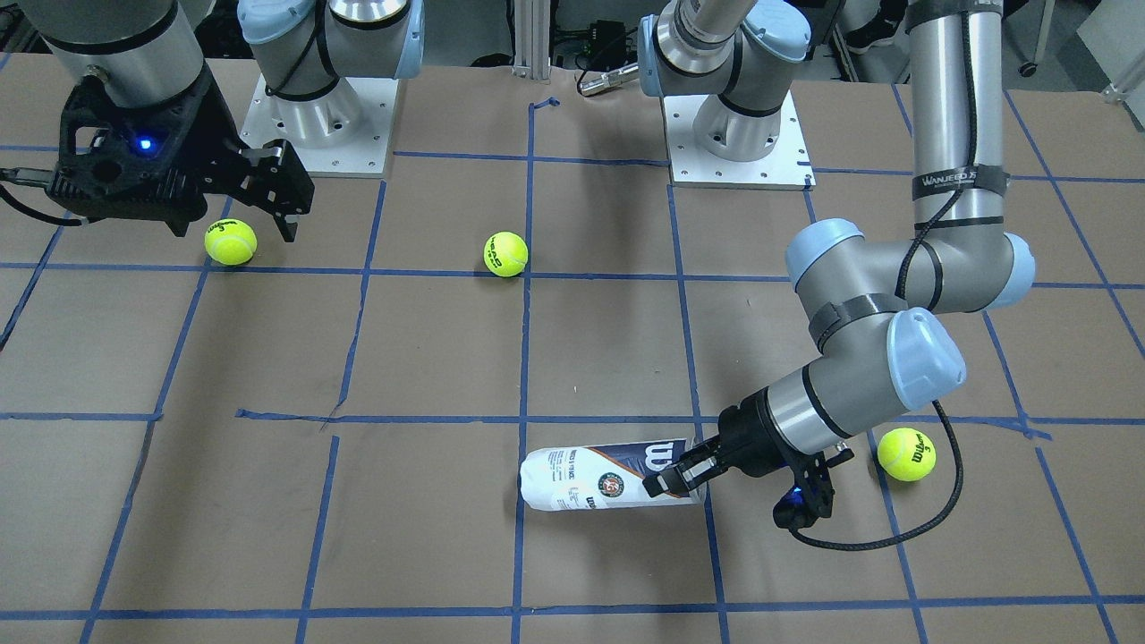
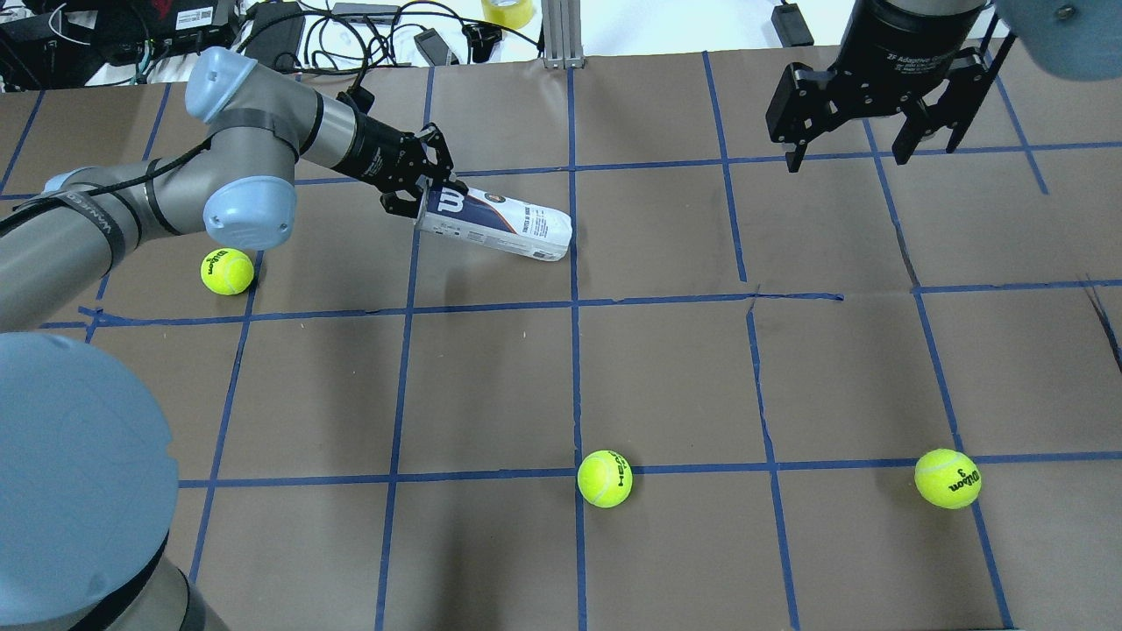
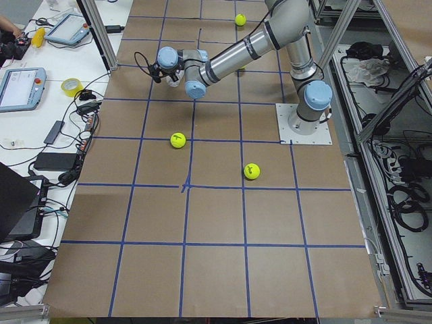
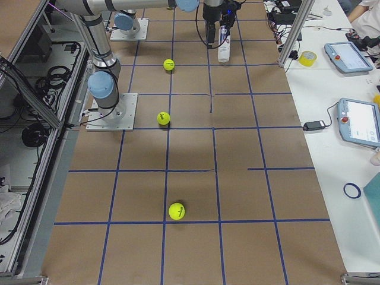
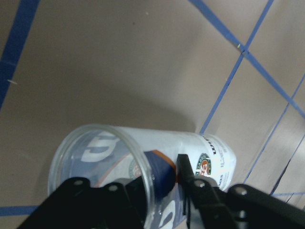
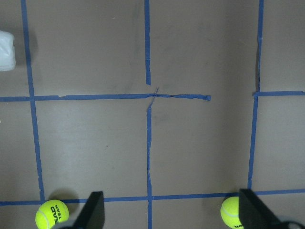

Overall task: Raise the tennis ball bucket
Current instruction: 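Grip the can's open end with the left gripper and lift it, then rotate the can upright with the left gripper and lower it onto the table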

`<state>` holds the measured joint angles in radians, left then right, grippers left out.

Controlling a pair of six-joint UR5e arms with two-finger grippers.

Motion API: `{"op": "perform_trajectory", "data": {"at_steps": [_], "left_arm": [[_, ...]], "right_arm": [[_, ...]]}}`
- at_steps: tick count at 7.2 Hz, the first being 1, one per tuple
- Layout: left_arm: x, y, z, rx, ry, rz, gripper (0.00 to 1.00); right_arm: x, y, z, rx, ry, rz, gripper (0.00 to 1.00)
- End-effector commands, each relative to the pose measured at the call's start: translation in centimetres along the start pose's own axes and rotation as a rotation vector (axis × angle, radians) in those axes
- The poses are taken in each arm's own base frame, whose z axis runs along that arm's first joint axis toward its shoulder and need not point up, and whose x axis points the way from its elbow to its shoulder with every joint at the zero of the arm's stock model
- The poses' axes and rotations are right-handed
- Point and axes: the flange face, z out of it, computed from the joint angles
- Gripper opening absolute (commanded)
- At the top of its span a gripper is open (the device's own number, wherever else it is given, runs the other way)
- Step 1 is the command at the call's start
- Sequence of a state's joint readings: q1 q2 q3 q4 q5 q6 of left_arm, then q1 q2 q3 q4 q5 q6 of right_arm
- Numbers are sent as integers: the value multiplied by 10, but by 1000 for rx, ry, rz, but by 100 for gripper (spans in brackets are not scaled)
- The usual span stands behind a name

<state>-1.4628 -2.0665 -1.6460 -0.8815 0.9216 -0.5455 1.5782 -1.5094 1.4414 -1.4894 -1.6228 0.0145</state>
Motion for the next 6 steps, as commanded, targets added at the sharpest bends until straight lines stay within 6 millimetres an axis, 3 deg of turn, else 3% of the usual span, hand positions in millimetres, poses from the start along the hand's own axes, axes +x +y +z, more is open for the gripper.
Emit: {"op": "perform_trajectory", "data": {"at_steps": [1,2,3,4,6], "left_arm": [[50,2,-42,119,-15,-24,0],[72,8,-53,202,-108,23,0],[96,24,-52,274,-230,183,0],[105,36,-50,313,-355,377,0],[113,67,-21,245,-538,652,0]], "right_arm": [[-1,0,1,0,0,2,100],[-1,0,1,1,-6,4,100],[0,-1,-1,9,1,4,100],[0,-1,-3,12,3,4,100],[-2,-1,-2,10,-2,12,100]]}}
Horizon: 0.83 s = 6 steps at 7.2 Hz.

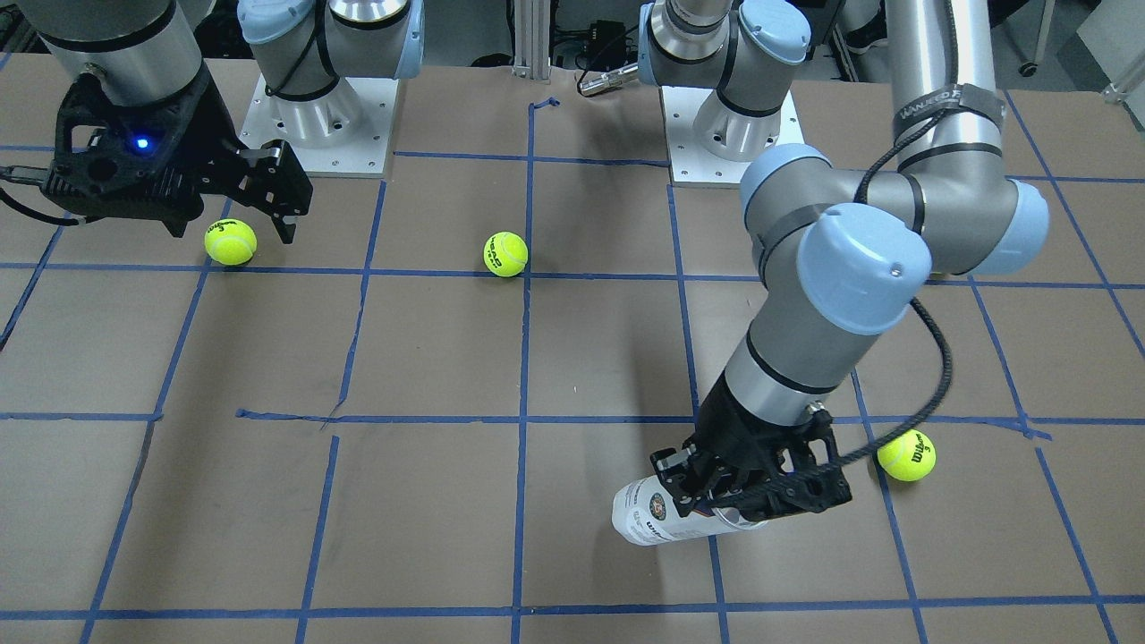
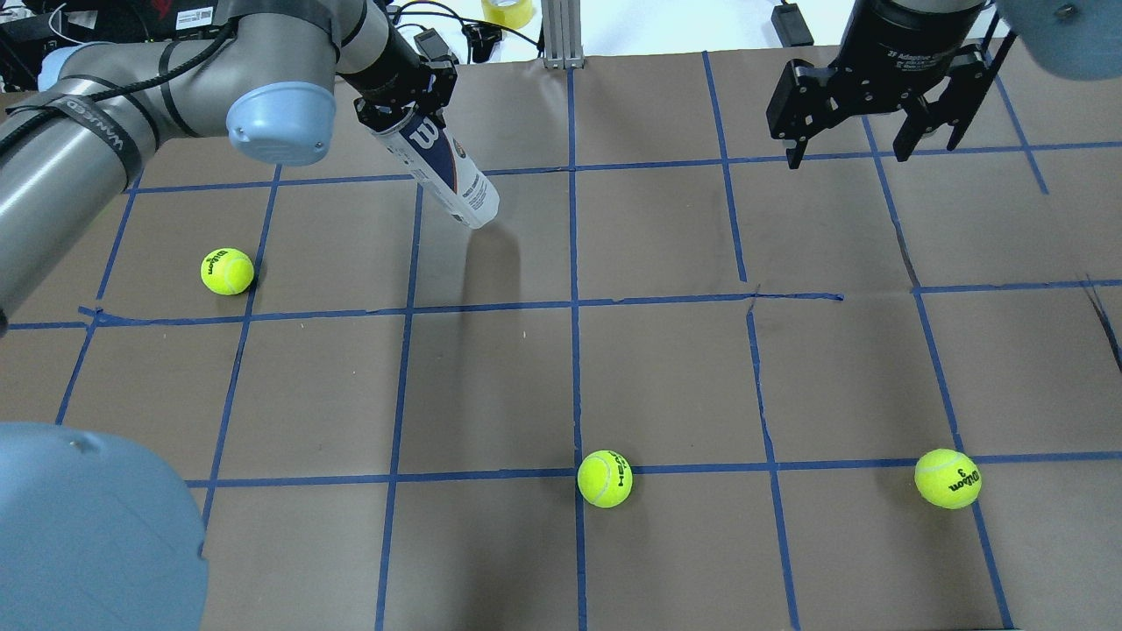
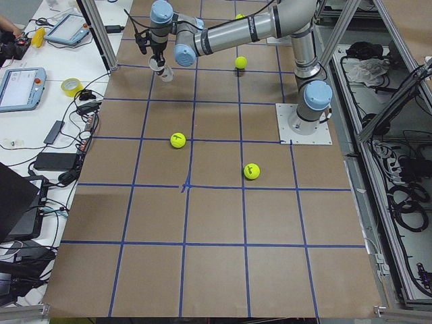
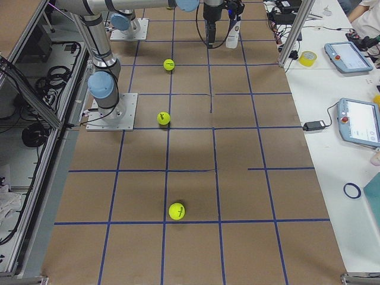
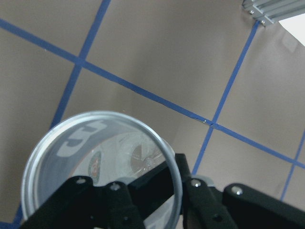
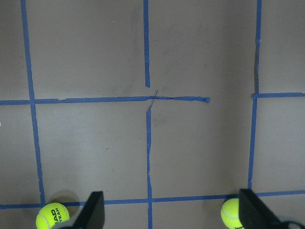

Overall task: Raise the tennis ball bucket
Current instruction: 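Rotate the can upright with the left gripper and lower it onto the table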

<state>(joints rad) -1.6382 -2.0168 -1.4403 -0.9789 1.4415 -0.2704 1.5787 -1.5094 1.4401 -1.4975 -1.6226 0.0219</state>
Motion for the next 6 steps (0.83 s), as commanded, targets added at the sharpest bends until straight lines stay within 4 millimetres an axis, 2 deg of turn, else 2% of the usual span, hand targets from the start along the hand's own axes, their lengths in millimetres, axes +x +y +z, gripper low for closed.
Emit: {"op": "perform_trajectory", "data": {"at_steps": [1,3,6], "left_arm": [[41,30,8,-16,-144,321,0],[61,42,9,-10,-139,362,0],[75,50,9,28,-181,388,0]], "right_arm": [[-1,0,-2,6,0,9,100],[-1,0,-2,4,2,9,100],[0,0,0,1,2,12,100]]}}
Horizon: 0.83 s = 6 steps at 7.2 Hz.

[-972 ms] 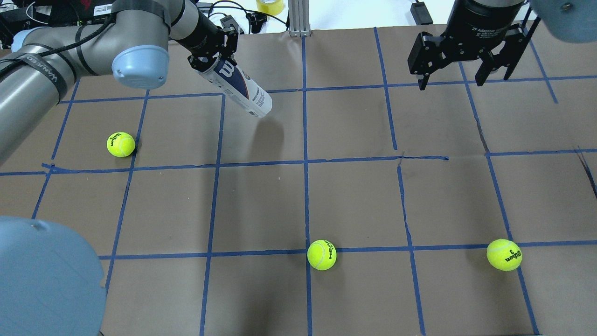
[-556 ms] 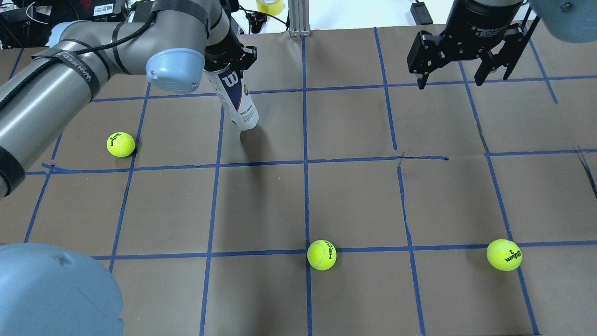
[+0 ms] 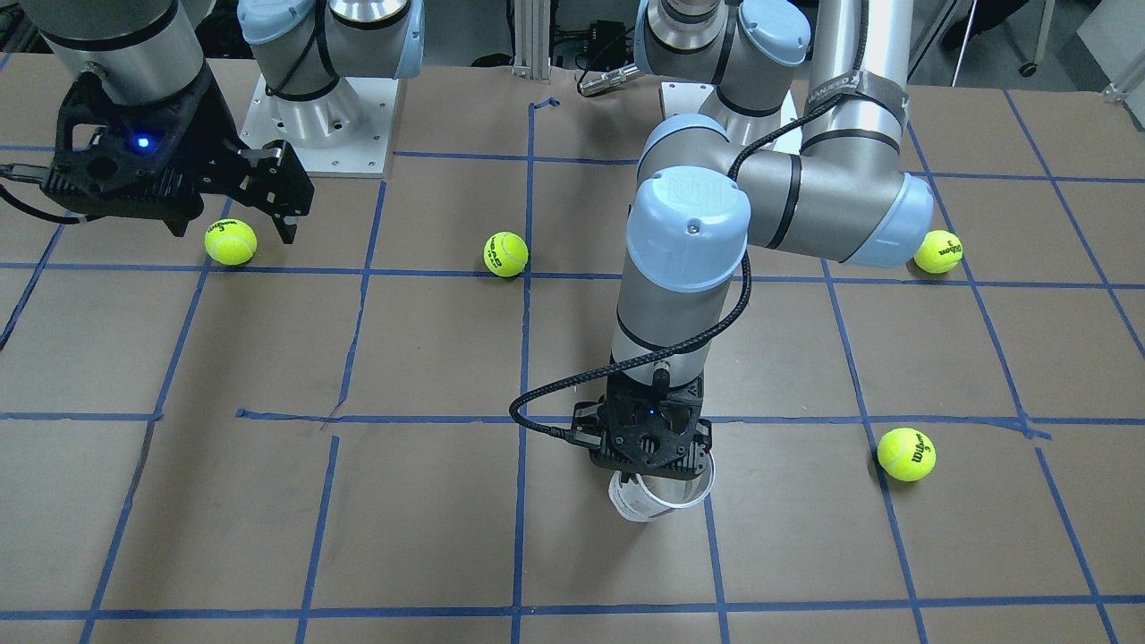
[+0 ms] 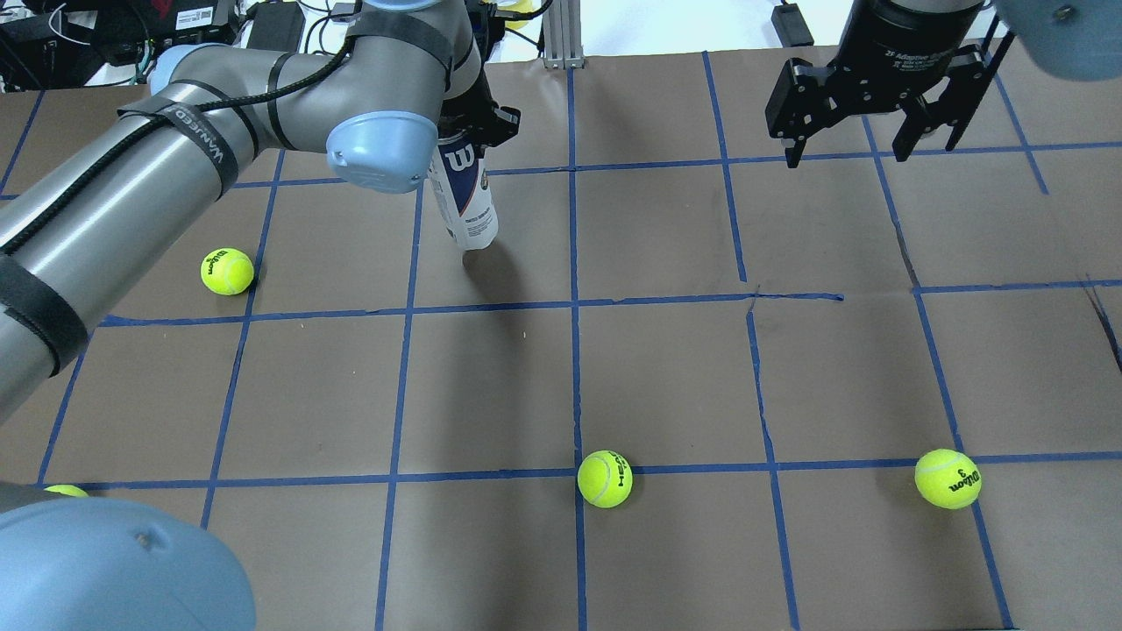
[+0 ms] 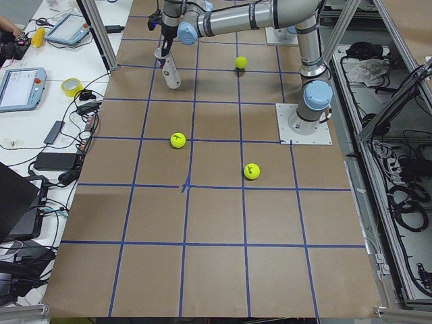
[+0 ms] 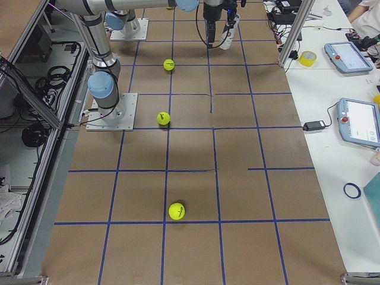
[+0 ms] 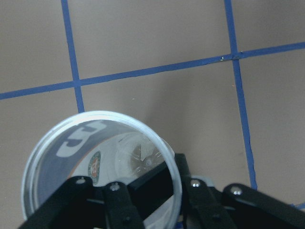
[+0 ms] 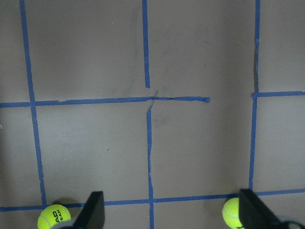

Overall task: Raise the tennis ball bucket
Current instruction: 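Rotate the can upright with the left gripper and lower it onto the table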

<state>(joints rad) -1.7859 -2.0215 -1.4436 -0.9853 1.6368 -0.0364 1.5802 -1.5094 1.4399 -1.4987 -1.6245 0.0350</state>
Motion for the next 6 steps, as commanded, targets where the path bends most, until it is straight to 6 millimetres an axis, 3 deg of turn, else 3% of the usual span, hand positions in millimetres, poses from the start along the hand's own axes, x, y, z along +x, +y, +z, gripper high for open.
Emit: {"op": "perform_trajectory", "data": {"at_steps": [1,6], "left_arm": [[7,0,-2,30,-27,9,0],[11,4,14,35,-20,11,0]], "right_arm": [[0,0,1,-2,0,0,100],[0,0,3,-5,0,2,100]]}}
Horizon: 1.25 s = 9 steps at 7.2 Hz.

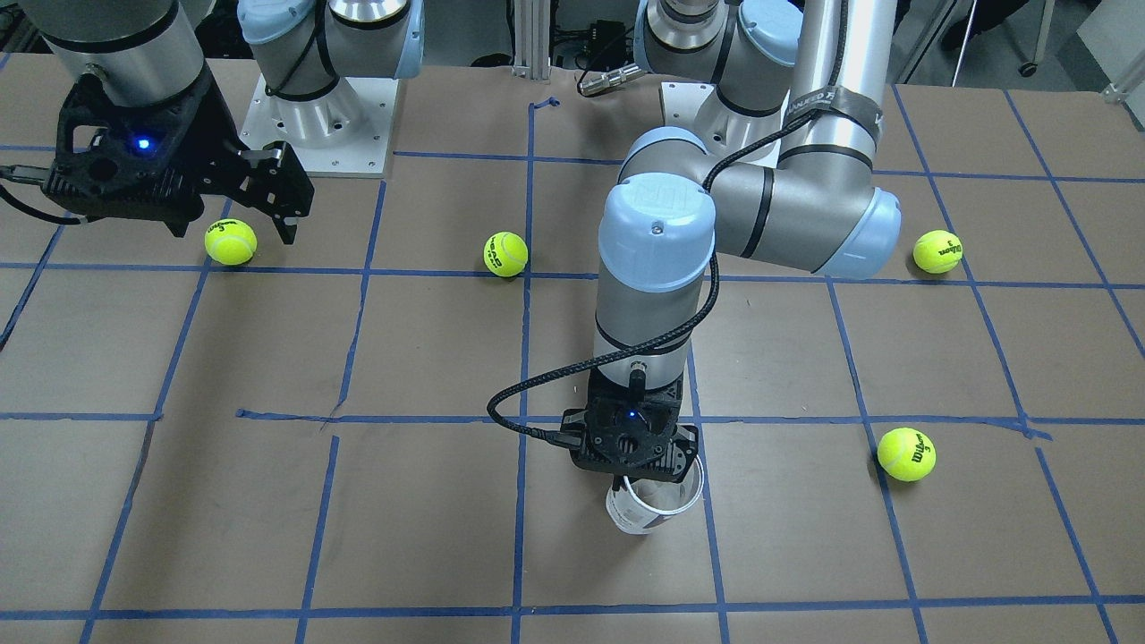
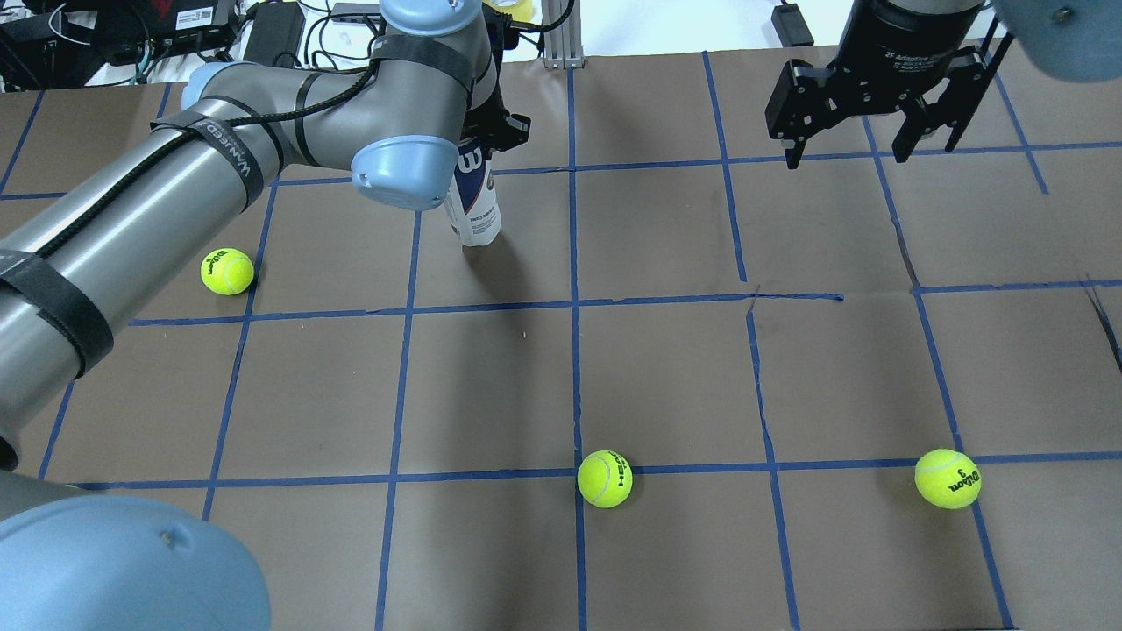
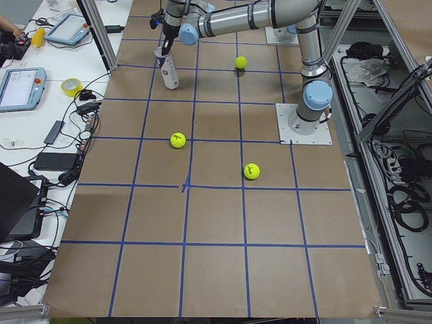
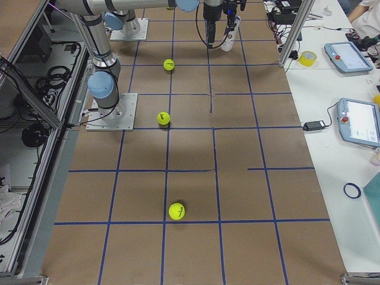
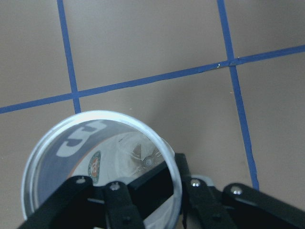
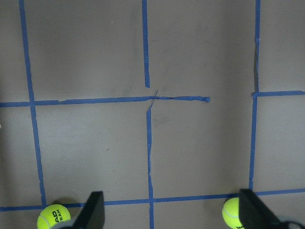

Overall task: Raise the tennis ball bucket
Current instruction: 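Rotate the can upright with the left gripper and lower it onto the table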

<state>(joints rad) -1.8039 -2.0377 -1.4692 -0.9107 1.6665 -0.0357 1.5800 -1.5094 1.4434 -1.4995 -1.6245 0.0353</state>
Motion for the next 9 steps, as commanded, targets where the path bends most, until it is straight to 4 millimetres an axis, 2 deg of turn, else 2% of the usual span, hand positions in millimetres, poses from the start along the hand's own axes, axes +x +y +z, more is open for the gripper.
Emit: {"op": "perform_trajectory", "data": {"at_steps": [1,2,3,5,6,7,9], "left_arm": [[1,0,1,1,5,-4,15],[1,0,1,0,5,-6,71],[2,1,-2,-4,19,-5,100],[0,-1,-17,5,19,-6,100],[1,2,-37,2,28,-4,100],[-1,3,-63,-6,42,-8,100],[-14,-2,-128,-82,39,-16,100]], "right_arm": [[0,0,1,-3,-1,1,100],[0,0,1,-1,-2,1,100],[0,0,2,-2,0,0,100],[0,0,2,-3,-1,1,100],[0,0,2,-1,-3,1,100],[0,0,2,-3,-3,1,100],[0,0,1,3,-3,2,100]]}}
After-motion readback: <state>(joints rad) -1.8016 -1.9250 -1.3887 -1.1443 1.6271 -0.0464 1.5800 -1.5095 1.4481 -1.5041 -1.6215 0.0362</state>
